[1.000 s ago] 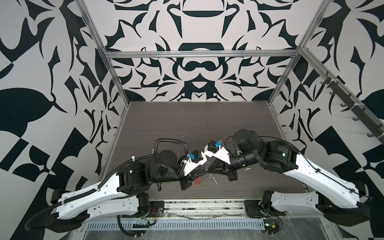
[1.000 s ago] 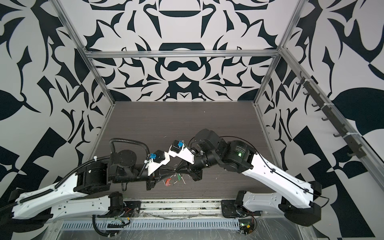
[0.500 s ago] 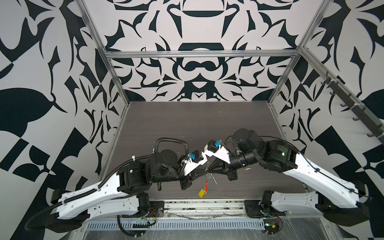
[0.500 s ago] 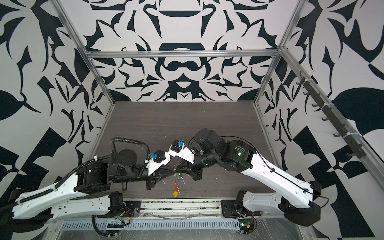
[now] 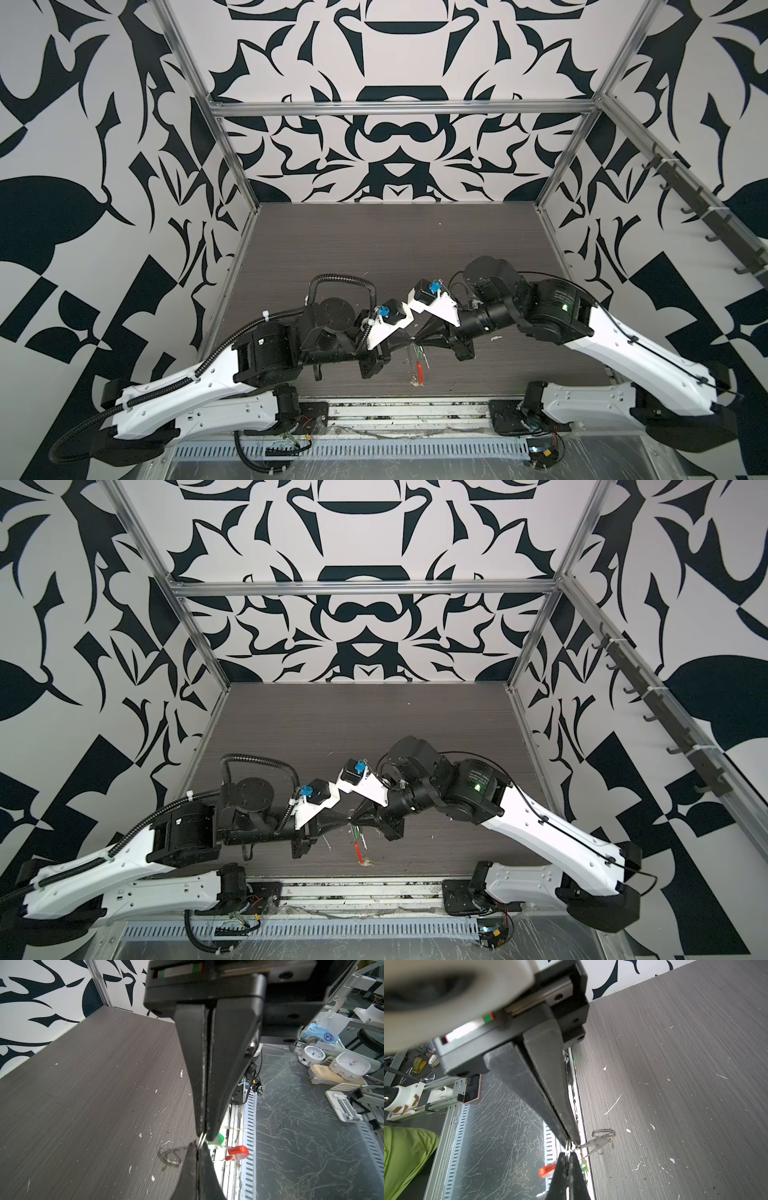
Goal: Remove the keys from the keyring
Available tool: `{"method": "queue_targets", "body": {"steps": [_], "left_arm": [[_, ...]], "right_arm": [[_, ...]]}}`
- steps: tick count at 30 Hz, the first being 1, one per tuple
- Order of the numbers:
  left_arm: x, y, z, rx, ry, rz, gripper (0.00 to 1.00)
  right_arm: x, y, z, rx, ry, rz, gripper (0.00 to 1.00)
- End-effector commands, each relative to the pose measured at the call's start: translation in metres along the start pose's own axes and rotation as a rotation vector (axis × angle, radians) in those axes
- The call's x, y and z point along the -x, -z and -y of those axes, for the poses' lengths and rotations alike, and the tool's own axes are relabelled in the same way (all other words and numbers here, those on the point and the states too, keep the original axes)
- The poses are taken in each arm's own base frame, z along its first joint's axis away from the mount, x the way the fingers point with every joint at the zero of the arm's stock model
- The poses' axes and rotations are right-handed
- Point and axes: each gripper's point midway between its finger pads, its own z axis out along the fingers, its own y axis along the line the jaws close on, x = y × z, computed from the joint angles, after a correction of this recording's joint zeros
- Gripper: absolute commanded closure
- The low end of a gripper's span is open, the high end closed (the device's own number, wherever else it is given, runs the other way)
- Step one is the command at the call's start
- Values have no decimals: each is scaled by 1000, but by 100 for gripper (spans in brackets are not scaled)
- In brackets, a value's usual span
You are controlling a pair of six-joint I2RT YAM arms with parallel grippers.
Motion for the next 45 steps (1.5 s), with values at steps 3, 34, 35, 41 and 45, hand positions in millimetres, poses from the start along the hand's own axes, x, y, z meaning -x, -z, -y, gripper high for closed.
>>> {"method": "queue_targets", "body": {"steps": [3, 34, 35, 41, 45], "left_arm": [[23, 6, -5, 31, 8, 135, 100], [43, 27, -17, 100, 35, 358, 100], [43, 27, -17, 100, 35, 358, 100], [41, 27, -15, 94, 25, 348, 100], [40, 27, -14, 89, 23, 346, 100]], "right_arm": [[22, 3, 1, -13, 37, 116, 100], [25, 16, 1, -24, 43, 447, 67], [25, 17, 0, -23, 42, 450, 67], [26, 28, -4, -32, 48, 477, 64], [25, 33, -2, -55, 48, 489, 62]]}}
